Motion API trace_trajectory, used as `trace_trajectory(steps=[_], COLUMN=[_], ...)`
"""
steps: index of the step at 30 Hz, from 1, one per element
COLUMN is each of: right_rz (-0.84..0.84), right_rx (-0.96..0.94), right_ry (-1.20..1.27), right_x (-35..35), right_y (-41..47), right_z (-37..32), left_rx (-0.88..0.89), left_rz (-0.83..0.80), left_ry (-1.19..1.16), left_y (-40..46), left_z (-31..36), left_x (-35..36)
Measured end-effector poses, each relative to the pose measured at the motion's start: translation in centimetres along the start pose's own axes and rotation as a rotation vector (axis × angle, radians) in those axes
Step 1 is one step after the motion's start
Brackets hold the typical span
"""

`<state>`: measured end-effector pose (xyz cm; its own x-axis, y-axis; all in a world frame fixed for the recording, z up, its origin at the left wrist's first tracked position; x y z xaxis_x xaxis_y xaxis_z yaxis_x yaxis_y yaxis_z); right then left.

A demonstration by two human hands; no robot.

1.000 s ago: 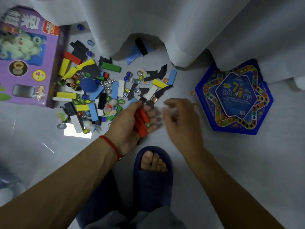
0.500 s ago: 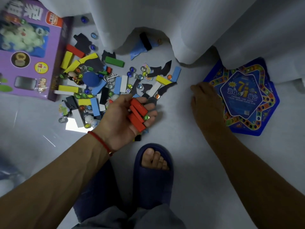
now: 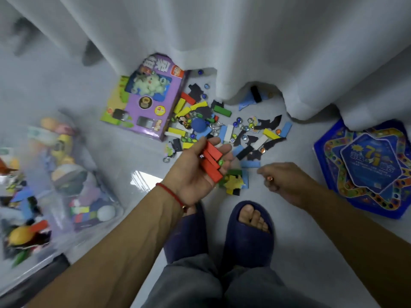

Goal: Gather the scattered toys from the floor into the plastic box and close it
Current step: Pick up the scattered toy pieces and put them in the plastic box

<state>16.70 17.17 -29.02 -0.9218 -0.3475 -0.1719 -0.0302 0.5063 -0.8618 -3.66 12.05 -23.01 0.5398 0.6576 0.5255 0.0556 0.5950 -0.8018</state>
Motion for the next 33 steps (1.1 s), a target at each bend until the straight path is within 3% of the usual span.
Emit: trace_trajectory(steps=[2,6,9,15,19,23,26,29,33], right_rz=[-0.318,-0.698,-0.745,-0.792,-0.701,-0.589,-0.43,-0.222,0.04], right_rx=[0.075,0.019,-0.095,-0.259,-0.358,-0.437,-0.477,-0.461,-0.422], right_ry=[0.161,-0.124,-0.295,-0.186,-0.237,-0.47,-0.618,-0.768,-0.981], right_x=[5.3,14.6,21.5,36.6,40.6,36.4,28.6,18.7,6.6], right_y=[-4.4,-15.7,-22.6,-32.4,-34.1,-32.0,-28.0,-23.2,-15.9], right_z=[-2.8,-10.6,-15.3,-20.4,-21.0,-22.0,-23.4,-23.7,-20.6], left_rx=[0.094,0.29,0.419,0.588,0.69,0.74,0.793,0.821,0.697], left_rz=[-0.009,0.035,0.096,0.255,0.308,0.364,0.389,0.306,0.196], left_ry=[-0.005,-0.087,-0.184,-0.362,-0.418,-0.235,-0.026,0.198,0.639], left_y=[-3.9,-13.0,-19.5,-28.7,-31.4,-32.3,-30.6,-26.9,-19.2], left_z=[2.6,9.0,14.2,21.8,23.7,24.1,23.1,20.2,13.9], left_x=[-1.2,-5.3,-9.7,-18.5,-21.8,-21.1,-17.8,-11.8,-5.5])
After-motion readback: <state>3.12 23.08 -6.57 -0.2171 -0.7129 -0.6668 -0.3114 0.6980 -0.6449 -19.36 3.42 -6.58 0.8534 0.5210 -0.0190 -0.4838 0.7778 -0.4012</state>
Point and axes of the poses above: each hand's wrist, its own y-axis towards the middle knuckle, its own x-axis out of the palm, z = x × y, the point moved 9 cm from there along y, towards the middle knuckle, and after that the axes turned 3 degrees about x, right-handed, at the moved point
